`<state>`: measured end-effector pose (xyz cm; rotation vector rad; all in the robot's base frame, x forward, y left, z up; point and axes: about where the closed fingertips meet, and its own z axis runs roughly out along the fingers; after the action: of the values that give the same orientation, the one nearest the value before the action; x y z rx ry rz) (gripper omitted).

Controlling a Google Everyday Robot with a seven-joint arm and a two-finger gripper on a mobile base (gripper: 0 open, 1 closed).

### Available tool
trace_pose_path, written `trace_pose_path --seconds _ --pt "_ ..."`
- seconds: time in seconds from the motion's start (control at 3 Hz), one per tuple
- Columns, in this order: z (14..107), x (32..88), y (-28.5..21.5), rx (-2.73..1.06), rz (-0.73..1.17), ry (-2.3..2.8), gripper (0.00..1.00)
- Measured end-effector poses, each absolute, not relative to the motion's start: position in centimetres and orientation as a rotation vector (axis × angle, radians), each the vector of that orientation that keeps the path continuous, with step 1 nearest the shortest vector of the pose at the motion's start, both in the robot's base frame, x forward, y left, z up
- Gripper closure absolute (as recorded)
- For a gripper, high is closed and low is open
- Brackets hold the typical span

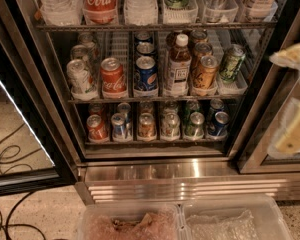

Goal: Pick redbull can from bottom shelf of fridge

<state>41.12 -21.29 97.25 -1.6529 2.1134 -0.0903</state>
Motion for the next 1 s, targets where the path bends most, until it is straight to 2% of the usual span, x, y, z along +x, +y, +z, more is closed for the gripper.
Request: trace_pose_path --seconds 0.33,0.67,1.0 --pt "89.1 39.4 -22.6 -1.532 0.083 2.018 0.00" --pt "87.7 41.9 -21.1 -1.430 0.201 1.829 0.00" --pt "88.3 41.9 -18.5 -1.421 0.286 1.697 0.00"
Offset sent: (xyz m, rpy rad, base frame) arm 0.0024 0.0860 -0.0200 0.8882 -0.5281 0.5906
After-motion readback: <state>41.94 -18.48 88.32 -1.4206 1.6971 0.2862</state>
